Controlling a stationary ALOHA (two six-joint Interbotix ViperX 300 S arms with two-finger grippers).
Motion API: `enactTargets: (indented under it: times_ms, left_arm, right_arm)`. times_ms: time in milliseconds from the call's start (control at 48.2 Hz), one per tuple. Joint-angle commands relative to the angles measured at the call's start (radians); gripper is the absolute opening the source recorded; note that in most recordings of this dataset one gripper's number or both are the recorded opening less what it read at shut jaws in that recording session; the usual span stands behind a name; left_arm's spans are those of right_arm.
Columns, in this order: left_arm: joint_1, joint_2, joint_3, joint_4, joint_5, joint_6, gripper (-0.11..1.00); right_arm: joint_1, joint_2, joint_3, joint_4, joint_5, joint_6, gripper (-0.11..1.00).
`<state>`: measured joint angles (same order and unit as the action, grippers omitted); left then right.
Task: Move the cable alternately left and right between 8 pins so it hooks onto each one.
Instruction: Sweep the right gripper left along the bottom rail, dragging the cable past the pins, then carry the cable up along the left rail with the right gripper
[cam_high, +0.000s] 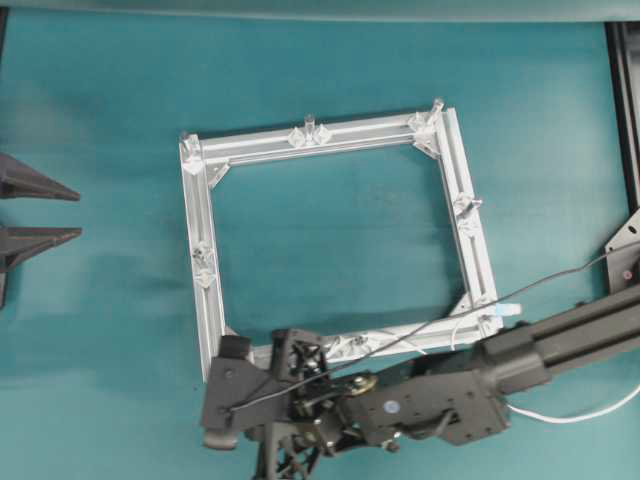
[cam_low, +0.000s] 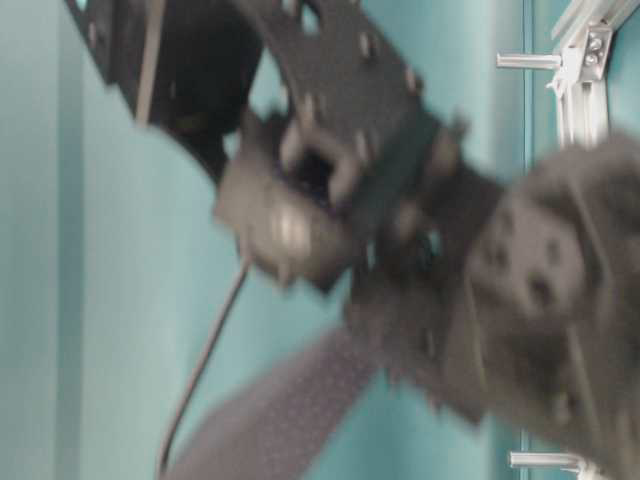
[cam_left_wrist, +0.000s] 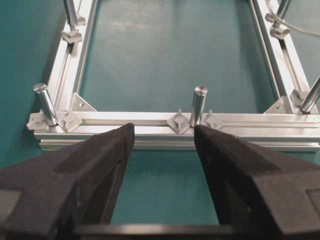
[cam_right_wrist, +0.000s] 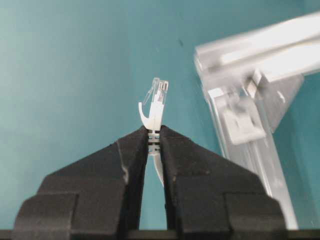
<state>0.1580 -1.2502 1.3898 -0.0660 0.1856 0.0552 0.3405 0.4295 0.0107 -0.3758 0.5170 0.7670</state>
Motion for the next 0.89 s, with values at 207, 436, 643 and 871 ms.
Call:
enactTargets:
  times_ms: [207,436,643,871]
  left_arm:
    - [-0.002,-0.005,-0.006,0.003,-0.011,0.002,0.64]
    - [-0.002,-0.005,-0.006,0.003,-0.011,0.002,0.64]
    - [-0.002,-0.008,-0.003,0.003,-0.011,0.002,0.64]
    - [-0.002,-0.008,-0.002,0.003,-0.014,0.002,0.64]
  right_arm:
    - [-0.014,0.074,-0.189,-0.005,0.037,-0.014,0.1]
    - [-0.055,0.141,-0.301,-0.005,0.046,-0.018,0.1]
    - [-0.087,0.181,-0.365,-0.006,0.087,-0.017,0.1]
    - [-0.132,0.183,-0.367,-0.005,0.127,0.015,0.1]
